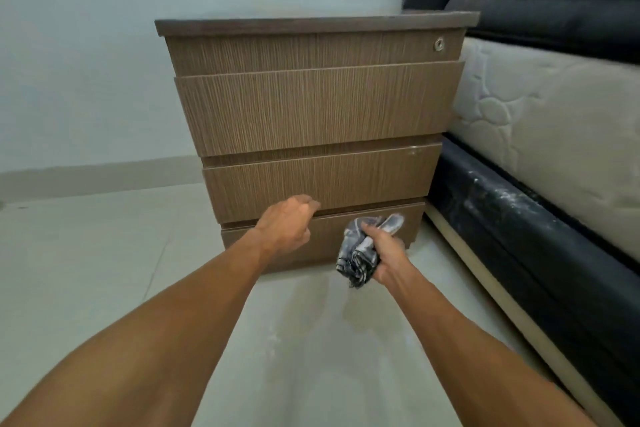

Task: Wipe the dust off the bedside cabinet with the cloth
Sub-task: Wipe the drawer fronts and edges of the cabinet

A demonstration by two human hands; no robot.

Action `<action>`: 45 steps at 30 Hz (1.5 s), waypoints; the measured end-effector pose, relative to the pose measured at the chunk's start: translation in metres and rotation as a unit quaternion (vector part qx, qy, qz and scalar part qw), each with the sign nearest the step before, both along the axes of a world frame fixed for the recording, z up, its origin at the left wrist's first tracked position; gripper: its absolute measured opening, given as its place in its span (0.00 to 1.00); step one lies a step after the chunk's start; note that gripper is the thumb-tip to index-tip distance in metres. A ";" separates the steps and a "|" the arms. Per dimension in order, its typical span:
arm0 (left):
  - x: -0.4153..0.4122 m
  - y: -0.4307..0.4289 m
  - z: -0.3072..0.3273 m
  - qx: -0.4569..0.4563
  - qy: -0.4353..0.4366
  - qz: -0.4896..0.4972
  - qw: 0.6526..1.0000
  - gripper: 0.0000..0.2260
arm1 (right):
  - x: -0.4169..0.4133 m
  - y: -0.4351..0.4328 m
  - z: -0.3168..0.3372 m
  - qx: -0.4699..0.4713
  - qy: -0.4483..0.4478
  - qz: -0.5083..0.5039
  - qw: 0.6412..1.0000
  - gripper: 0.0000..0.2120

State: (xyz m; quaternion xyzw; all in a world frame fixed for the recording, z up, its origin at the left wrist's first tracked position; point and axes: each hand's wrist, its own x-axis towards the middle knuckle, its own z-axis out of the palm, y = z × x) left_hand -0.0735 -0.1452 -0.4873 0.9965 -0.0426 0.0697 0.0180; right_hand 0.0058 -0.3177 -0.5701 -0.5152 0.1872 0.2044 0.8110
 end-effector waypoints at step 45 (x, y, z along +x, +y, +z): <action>-0.009 0.030 -0.051 -0.272 0.002 0.175 0.946 0.22 | -0.002 0.037 0.063 -0.314 -0.289 0.328 0.843 0.06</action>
